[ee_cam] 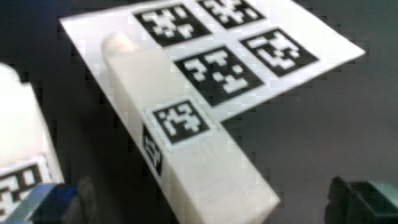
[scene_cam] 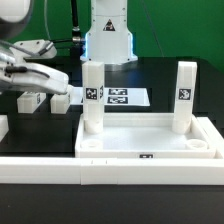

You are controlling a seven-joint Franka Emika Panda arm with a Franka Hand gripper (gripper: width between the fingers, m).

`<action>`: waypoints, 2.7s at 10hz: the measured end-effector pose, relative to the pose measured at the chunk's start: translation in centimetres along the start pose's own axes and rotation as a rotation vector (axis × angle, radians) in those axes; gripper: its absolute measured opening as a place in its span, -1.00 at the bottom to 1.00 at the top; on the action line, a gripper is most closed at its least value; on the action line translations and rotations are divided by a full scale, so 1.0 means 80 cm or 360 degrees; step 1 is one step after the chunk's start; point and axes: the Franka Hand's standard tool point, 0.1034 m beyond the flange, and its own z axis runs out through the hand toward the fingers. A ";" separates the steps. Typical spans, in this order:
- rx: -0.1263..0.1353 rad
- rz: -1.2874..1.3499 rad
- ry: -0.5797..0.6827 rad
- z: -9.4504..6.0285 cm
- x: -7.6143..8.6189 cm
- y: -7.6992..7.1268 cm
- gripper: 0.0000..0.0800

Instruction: Assemble desk

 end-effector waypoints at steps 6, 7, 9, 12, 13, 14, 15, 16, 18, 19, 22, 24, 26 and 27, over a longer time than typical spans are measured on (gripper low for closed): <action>-0.0021 0.0059 -0.0029 0.008 0.004 -0.005 0.62; -0.0013 0.0072 -0.0104 0.010 -0.001 -0.005 0.62; -0.0029 0.0065 -0.0140 0.015 0.003 -0.011 0.62; -0.0054 0.0049 -0.0115 0.019 0.006 -0.020 0.62; -0.0052 0.0049 -0.0113 0.018 0.007 -0.019 0.62; -0.0052 0.0050 -0.0104 0.018 0.008 -0.019 0.62; -0.0057 0.0050 -0.0093 0.019 0.010 -0.019 0.62; -0.0078 0.0052 -0.0072 0.025 0.013 -0.023 0.62; -0.0083 0.0086 -0.0077 0.031 0.016 -0.024 0.62; -0.0083 0.0097 -0.0082 0.033 0.017 -0.022 0.62; -0.0081 0.0105 -0.0086 0.037 0.017 -0.018 0.62; -0.0080 0.0110 -0.0092 0.039 0.016 -0.017 0.62; -0.0079 0.0111 -0.0090 0.039 0.016 -0.016 0.51; -0.0079 0.0111 -0.0090 0.039 0.016 -0.016 0.51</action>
Offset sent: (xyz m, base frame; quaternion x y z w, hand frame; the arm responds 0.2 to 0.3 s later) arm 0.0000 0.0000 0.0000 0.0000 0.0000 0.0000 1.0000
